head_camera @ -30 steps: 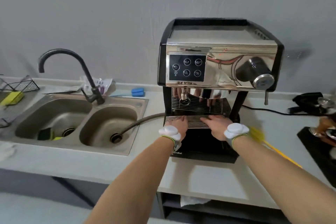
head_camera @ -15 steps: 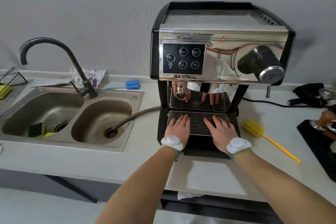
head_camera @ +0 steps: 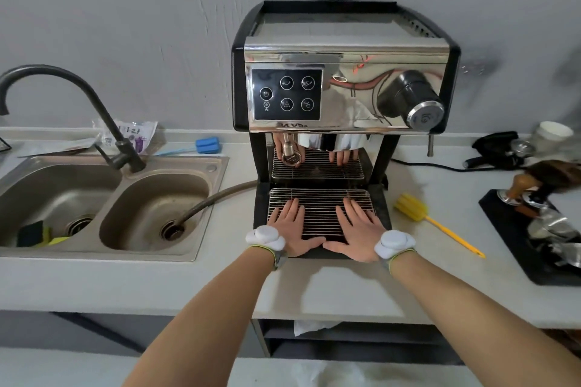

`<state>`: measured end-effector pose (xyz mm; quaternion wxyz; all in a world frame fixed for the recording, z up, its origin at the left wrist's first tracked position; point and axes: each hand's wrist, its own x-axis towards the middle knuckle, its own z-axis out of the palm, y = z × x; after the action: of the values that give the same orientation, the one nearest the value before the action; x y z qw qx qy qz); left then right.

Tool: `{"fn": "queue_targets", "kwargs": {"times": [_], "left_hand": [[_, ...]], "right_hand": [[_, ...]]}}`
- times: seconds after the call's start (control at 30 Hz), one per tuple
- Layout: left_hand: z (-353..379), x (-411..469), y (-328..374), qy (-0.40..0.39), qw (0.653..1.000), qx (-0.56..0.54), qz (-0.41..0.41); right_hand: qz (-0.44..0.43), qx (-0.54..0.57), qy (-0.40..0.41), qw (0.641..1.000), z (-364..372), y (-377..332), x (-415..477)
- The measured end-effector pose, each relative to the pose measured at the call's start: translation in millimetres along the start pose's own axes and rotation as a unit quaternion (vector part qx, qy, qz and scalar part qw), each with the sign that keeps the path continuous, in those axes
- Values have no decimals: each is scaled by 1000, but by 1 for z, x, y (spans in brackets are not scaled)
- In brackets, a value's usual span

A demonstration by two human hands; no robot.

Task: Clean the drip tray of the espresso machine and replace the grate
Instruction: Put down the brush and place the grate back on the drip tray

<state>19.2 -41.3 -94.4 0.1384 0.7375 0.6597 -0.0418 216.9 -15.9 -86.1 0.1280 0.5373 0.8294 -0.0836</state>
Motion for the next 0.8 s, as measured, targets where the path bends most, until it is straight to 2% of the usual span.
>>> {"fn": "queue_targets", "kwargs": {"times": [0.07,0.17,0.37,0.67,0.8], "left_hand": [[13,-9,-4,29,999,19,10],[19,-17,-9,27,996,70,38],[19,-20,-5,65,989,126,37],[18,4,-12,82,984,150,49],[19,0,-9,60,989,130,37]], "right_hand": [[-9,7,19,1000,11,-1,-6],[-26,-1,37,999,20,0,-11],[-12,-22,112,993,24,-3,-9],[-18,-62,137,988,19,8,14],[-14,-44,111,993,21,2,12]]}}
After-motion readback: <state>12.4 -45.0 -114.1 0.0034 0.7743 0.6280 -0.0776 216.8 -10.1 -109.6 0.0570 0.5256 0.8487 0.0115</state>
